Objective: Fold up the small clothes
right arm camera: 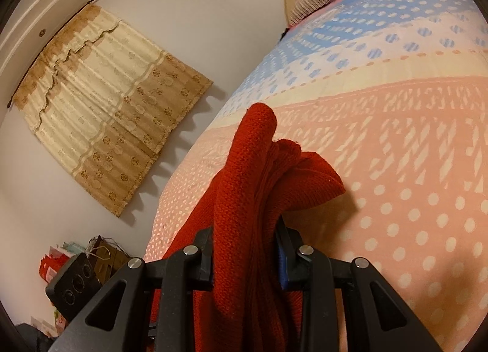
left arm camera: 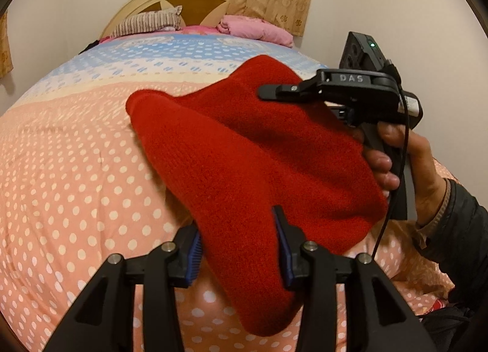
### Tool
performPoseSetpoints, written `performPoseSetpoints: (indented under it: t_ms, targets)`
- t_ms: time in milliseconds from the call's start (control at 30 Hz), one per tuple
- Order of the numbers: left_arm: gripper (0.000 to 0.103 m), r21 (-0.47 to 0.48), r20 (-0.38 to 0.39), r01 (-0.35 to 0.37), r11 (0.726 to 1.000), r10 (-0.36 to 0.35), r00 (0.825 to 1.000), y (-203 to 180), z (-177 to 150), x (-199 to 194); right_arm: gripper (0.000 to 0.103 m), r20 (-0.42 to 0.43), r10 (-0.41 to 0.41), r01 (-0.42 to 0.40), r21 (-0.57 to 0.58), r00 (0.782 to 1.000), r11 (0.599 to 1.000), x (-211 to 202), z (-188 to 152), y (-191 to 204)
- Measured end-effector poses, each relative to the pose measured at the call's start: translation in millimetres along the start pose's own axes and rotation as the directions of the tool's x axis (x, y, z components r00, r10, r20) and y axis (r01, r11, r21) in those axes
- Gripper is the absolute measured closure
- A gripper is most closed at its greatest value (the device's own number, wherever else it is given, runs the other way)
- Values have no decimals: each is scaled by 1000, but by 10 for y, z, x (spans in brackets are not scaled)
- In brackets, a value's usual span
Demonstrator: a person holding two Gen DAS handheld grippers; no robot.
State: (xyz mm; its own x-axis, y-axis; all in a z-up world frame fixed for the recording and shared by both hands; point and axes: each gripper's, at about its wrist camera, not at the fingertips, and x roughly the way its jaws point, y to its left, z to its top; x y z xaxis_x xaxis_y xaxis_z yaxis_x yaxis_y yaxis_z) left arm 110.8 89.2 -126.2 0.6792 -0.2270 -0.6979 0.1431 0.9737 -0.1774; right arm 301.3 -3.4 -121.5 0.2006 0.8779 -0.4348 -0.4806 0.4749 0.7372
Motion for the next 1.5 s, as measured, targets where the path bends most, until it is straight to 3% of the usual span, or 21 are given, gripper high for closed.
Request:
performPoseSetpoints:
  t_ms: [200,333,533,700,767,867,1000,1100,1200,1300,1500]
  targets:
    - [42,-5,-30,-9,1000,9,1000,4,-28,60,73,-12,2,-2,37,1000,999,-13,-3,-117]
    - [40,-6,-35,-13,1000,13,999,-18,-18,26,71,-16,-9,10,66,1000,998,-19,-6,-213]
    - [28,-7,13,-34,999,34,999,-19,39,-153,70,-6,-59,60,99,998,993,-101,-46,-354]
    - [12,-8,72,-105,994,105,992,35,99,-206,69,-18,-174,175,45,985,984,-135,-86,-292]
    - [12,-10,74,-167,986,168,983,102,92,-136,67,17,-225,224,25,974,974,-211,-103,-237]
    - [12,-34,51,-178,984,179,983,219,63,-30,67,113,-286,290,-22,951,957,-461,-166,-33]
    - [11,-50,53,-164,985,167,985,234,38,23,62,214,-244,274,-123,946,954,-759,-253,396]
    - [6,-35,59,-181,983,182,981,191,42,50,54,158,-174,209,-241,972,948,-683,-418,707]
    - [0,-20,55,-199,980,200,978,160,30,76,54,73,-191,204,-296,979,933,-496,-590,762]
    - [0,-16,46,-191,982,191,980,176,15,104,54,23,-295,291,-267,955,919,-354,-739,552]
    - [0,-19,38,-182,983,183,982,165,-6,106,54,46,-243,247,-174,969,953,-498,-775,326]
